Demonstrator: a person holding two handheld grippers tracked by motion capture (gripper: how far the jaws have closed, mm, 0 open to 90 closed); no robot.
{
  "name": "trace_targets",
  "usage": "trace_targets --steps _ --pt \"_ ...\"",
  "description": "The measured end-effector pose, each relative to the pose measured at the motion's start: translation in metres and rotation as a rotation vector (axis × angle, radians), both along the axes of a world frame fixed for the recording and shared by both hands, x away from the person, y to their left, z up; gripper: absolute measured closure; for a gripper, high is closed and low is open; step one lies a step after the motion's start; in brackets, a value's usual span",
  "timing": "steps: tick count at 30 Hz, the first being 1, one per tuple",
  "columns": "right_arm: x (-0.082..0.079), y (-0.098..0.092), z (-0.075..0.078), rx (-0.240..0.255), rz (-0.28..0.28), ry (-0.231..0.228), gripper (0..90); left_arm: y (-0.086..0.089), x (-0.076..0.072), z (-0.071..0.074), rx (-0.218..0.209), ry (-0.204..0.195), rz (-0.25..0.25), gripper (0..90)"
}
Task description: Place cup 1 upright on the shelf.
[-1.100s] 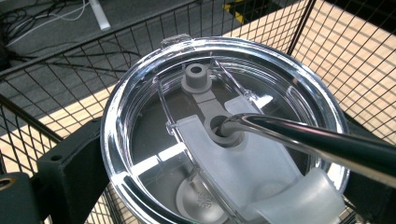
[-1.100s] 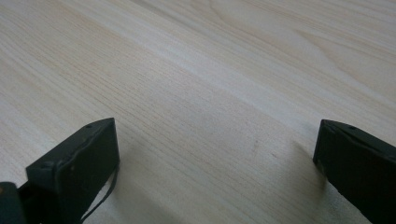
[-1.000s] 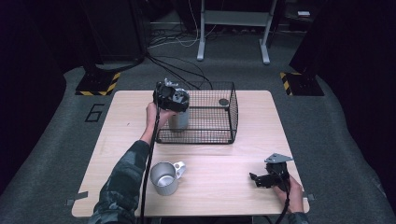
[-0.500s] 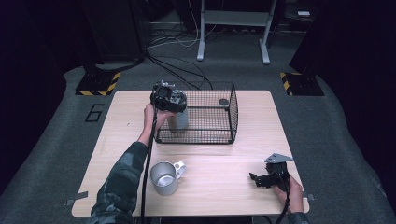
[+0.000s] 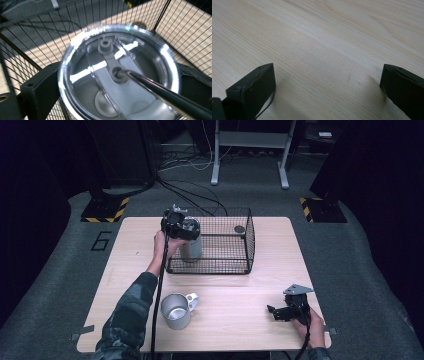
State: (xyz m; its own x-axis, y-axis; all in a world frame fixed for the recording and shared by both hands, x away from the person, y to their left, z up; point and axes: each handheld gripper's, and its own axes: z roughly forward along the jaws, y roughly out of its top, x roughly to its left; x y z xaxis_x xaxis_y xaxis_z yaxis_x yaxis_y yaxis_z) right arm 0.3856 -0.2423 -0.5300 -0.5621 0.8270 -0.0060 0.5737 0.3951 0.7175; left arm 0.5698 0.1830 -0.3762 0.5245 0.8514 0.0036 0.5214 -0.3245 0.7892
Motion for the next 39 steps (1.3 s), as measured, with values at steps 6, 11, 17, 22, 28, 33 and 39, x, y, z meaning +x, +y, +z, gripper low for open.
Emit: trace_targets --steps 6,11,17,22,28,33,39 --pt "0.0 0.0 0.0 0.0 0.0 0.0 0.0 0.003 -0.012 0.021 -0.018 -0.059 -0.01 1.6" --pt "0.0 0.0 0.0 0.0 0.0 0.0 0.0 0.009 -0.023 0.038 -0.037 -0.091 -0.016 0.1" --pt "0.0 0.0 0.0 -0.001 0.0 0.002 0.0 0.016 -0.04 0.05 -0.05 -0.12 -0.037 0.0" --pt "0.0 0.0 0.0 -0.001 0.002 -0.001 0.0 0.022 -0.059 0.05 -0.053 -0.127 -0.073 0.0" --pt "0.0 0.0 0.0 0.0 0.0 0.0 0.0 0.031 -0.081 0.046 -0.078 -0.137 -0.105 0.0" --pt "0.0 0.0 0.0 0.0 0.0 -0.001 0.0 0.038 -0.098 0.045 -0.091 -0.142 -0.135 0.0" --pt "0.0 0.0 0.0 -0.002 0.002 -0.001 0.0 0.045 -0.119 0.04 -0.069 -0.157 -0.146 0.0"
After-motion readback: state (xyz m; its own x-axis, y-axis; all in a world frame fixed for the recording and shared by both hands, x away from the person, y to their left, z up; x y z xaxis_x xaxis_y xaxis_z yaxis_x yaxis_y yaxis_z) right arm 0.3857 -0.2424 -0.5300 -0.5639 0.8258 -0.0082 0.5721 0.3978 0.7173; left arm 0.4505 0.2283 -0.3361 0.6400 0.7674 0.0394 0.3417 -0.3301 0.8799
